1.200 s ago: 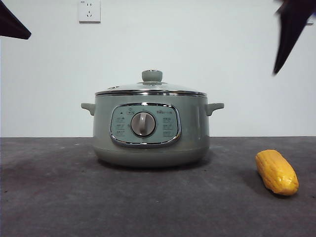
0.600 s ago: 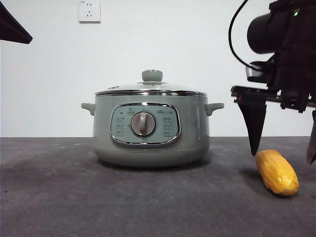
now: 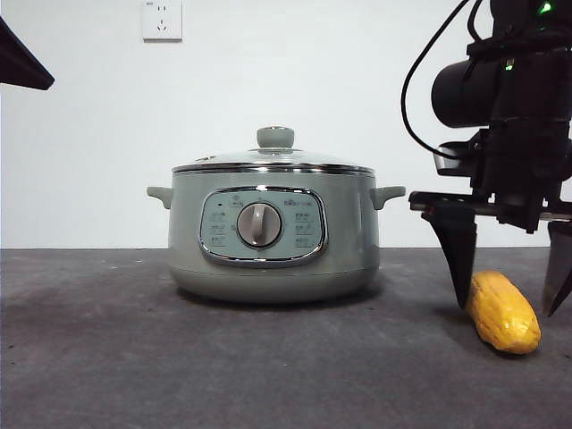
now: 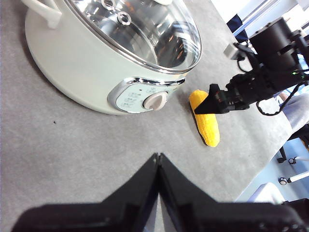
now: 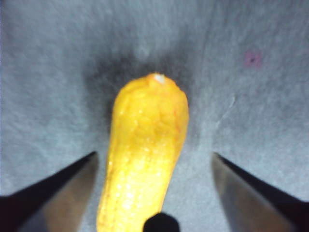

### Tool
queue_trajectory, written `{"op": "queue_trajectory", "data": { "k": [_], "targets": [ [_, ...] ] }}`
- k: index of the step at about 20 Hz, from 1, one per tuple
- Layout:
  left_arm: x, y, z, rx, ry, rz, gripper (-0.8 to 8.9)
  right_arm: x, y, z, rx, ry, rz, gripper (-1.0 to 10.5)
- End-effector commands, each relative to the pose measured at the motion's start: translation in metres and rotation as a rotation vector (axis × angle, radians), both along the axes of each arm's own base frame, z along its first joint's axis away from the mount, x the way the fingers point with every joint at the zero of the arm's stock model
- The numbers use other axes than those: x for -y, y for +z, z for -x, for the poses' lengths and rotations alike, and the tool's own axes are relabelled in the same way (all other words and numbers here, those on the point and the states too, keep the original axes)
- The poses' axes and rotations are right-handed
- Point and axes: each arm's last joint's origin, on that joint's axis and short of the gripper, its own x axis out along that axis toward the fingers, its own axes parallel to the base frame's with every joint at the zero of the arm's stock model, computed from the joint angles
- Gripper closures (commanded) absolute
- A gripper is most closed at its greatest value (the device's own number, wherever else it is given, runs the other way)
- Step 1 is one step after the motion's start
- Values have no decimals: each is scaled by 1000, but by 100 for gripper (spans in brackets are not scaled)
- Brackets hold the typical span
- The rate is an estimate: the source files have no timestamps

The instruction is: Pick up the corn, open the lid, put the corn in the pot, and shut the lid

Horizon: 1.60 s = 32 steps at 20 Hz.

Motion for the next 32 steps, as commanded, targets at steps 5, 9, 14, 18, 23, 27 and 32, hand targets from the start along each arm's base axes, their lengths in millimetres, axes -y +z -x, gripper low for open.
{"op": "queue_trajectory", "data": {
  "k": [5,9,14,18,23,27,32],
  "targets": [
    [0,1,0,14,-8,-6,818,-11,-5,3,-24,51,9,871],
    [0,2,-1,17,-3,-3,819,-11,-5,5,-31,82,22,958],
    [0,37,-15,45,38,-21,817,-8,10,12,-23,131,30,958],
    [8,69,-42,46,7,-28,805,0,43,31,27,179,27,958],
    [36,99,-89,16,-41,-131,402,15,92,69,126,219,7,958],
    [74,115,-129,-11,-55,-348,335,27,117,97,183,217,-10,958],
    [130,124,-174,26,-78,-484,335,34,131,116,228,205,-26,958]
  ]
}}
